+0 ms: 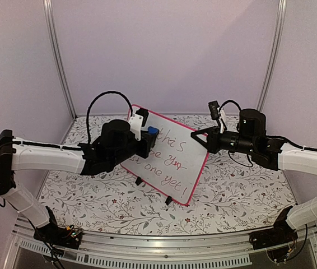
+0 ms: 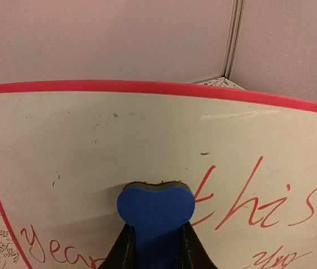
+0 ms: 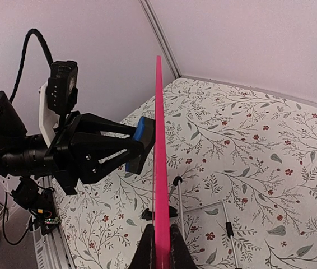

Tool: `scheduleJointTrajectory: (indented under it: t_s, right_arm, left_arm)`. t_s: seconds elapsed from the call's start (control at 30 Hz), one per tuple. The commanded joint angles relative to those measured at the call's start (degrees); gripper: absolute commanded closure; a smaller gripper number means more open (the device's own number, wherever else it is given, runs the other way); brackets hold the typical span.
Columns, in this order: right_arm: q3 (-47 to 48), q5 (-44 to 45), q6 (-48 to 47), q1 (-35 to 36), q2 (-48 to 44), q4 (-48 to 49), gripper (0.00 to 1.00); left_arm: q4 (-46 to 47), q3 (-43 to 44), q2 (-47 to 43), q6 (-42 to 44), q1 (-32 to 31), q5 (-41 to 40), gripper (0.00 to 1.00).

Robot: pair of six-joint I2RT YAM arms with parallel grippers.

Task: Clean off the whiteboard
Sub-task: Erase the center of the whiteboard.

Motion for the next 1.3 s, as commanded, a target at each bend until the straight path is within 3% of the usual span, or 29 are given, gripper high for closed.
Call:
scheduleJointTrajectory:
  t_s: [0.0, 0.37, 1.27]
  right_arm:
    - [-1.5, -8.4, -5.2, 2.4, 1.5, -6.8, 1.00]
    - [-1.5, -8.3, -5.3, 2.4, 1.6, -6.9, 1.00]
    - [-1.3, -7.9, -5.3, 2.4, 1.3, -7.3, 1.00]
  left_arm:
    - [-0.9, -4.0, -0.1, -1.6, -1.1, 1.2, 0.84]
    - [0.2, -6.2, -0.9, -1.7, -2.2, 0.8, 0.84]
    - [-1.9, 5.5, 1.9, 3.0, -2.5, 1.0, 0.84]
